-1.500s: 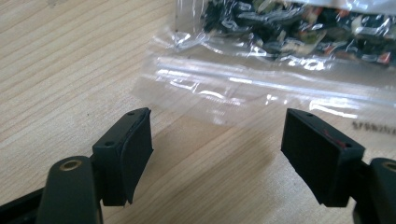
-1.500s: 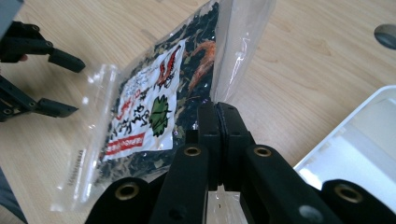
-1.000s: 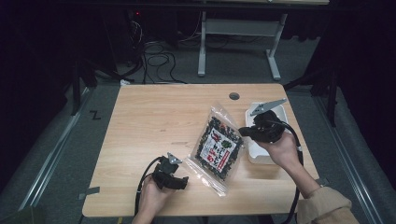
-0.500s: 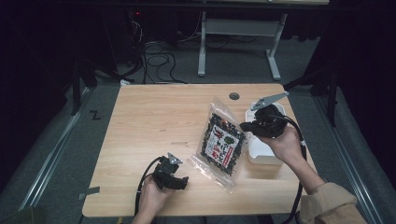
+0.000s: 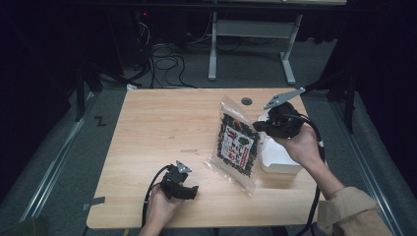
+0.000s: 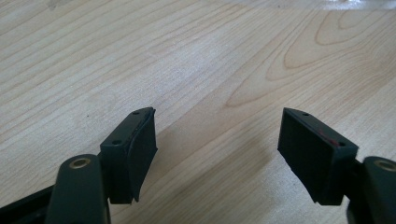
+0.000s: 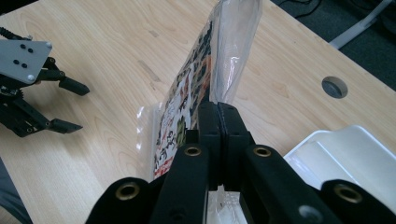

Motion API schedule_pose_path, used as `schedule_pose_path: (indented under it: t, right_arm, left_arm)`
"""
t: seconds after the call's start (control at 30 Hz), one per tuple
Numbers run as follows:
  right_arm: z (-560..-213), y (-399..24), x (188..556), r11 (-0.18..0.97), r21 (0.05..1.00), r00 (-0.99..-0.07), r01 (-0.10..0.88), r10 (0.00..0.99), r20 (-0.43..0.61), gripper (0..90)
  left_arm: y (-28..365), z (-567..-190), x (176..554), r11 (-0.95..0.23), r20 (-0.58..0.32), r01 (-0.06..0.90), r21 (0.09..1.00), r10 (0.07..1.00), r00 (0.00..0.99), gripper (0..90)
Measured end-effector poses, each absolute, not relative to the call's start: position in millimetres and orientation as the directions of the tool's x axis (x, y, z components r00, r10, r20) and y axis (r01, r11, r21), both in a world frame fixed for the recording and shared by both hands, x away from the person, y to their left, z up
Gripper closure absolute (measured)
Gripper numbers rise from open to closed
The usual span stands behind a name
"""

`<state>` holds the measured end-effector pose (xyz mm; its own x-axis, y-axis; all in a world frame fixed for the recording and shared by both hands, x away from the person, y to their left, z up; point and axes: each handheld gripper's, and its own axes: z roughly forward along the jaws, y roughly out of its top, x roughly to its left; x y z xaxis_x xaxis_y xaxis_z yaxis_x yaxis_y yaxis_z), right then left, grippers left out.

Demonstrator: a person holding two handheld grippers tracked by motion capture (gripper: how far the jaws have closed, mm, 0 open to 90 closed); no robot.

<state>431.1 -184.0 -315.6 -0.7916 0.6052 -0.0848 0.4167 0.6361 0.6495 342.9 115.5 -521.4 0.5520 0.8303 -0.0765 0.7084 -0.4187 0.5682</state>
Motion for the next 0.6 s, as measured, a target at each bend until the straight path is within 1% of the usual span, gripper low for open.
schedule_pose_path:
  t: [0.27,0.6]
  right_arm:
    - [-301,-188,435,0.628,0.662,-0.776,0.41,0.621,-0.109,90.0]
    - [-281,-201,442,0.607,0.677,-0.731,0.416,0.666,-0.148,90.0]
  left_arm:
    - [115,-522,343,-0.421,-0.076,0.709,0.565,0.83,0.553,28.4]
    - [115,-523,343,-0.422,-0.078,0.711,0.562,0.829,0.554,28.4]
